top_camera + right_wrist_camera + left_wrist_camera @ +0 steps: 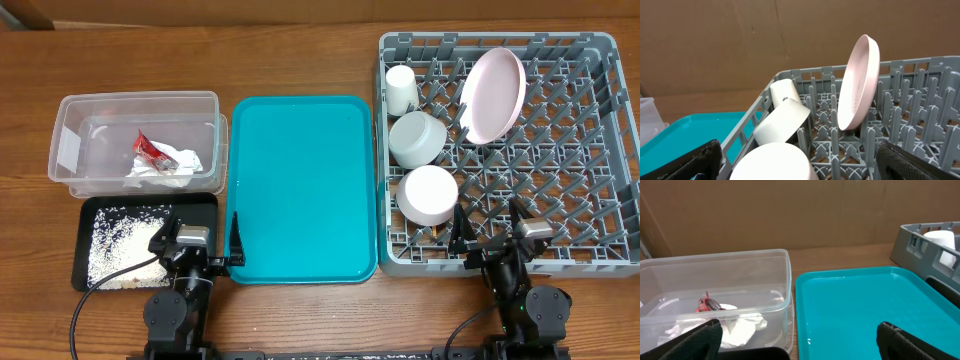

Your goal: Sort waste into correct bins and load items into the dishwasher

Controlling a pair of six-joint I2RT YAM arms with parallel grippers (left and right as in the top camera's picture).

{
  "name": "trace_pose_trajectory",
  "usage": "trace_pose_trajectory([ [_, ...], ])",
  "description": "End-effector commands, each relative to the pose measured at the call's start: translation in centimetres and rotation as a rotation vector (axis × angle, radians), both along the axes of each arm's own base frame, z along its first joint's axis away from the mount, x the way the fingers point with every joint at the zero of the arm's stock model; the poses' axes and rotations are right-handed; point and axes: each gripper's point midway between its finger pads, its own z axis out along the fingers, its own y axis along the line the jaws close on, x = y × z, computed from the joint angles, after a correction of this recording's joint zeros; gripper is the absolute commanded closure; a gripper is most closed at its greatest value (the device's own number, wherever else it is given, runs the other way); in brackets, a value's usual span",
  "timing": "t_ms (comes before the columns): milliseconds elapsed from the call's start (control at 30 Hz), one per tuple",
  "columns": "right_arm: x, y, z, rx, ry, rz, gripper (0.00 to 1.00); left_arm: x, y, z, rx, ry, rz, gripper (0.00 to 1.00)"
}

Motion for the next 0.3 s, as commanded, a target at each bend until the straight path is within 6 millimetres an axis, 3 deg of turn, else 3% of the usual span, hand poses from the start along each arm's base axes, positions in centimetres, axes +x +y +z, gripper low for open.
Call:
trace_pose_trajectory([
  [0, -0.01, 0.03, -0.19, 0.003, -0.003, 0.003, 0.00, -0.04, -0.03, 0.04, 0.019, -0.007, -0.001, 0.00],
  [267, -0.01, 0.03, -0.18, 0.003, -0.004, 0.003, 0.00, -0.04, -0.03, 0.05, 0.019, -0.008, -0.001, 0.00],
])
